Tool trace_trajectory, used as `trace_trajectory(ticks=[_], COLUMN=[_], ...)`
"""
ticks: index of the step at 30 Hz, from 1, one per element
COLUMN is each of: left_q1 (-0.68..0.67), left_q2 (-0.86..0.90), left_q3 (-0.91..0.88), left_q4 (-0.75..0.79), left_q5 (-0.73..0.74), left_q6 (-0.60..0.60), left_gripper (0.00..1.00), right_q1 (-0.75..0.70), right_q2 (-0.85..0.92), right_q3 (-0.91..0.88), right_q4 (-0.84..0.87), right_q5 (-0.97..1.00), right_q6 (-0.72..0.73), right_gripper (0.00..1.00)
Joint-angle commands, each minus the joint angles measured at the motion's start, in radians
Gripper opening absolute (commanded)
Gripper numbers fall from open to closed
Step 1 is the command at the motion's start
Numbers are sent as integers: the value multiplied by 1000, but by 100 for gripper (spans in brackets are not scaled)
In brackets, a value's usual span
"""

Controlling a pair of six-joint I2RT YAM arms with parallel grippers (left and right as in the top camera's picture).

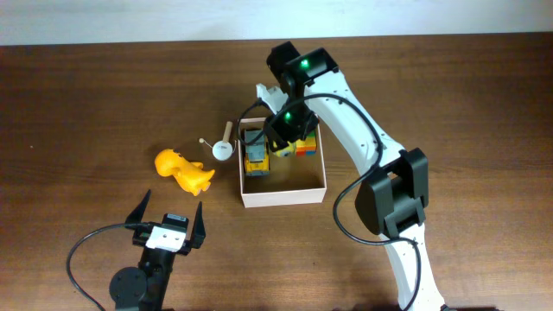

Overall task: Pack container
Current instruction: 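Place the yellow ball into the box and open the right gripper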

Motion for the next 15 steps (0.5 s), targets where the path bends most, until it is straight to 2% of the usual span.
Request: trace_trajectory(ticks=[1,2,5,8,15], left_q1=[5,5,5,5,5], left_q2=[-7,-7,-7,-7,-7], left_q3=[-5,-5,-5,-5,-5], left_q4=[-5,-5,-5,-5,-5], left_q5=[1,1,1,1,1], left_q6=[11,11,11,11,11], left_gripper=[99,99,99,99,99], right_q1=[-3,-3,-4,-3,-4], right_q2=[2,2,2,2,2], right_q3=[-27,-27,-27,-27,-10], right_q4=[23,28,47,58,46], right_q5=[37,40,41,44,42], right_q6=[23,23,22,19,19], right_gripper=[51,51,68,75,77])
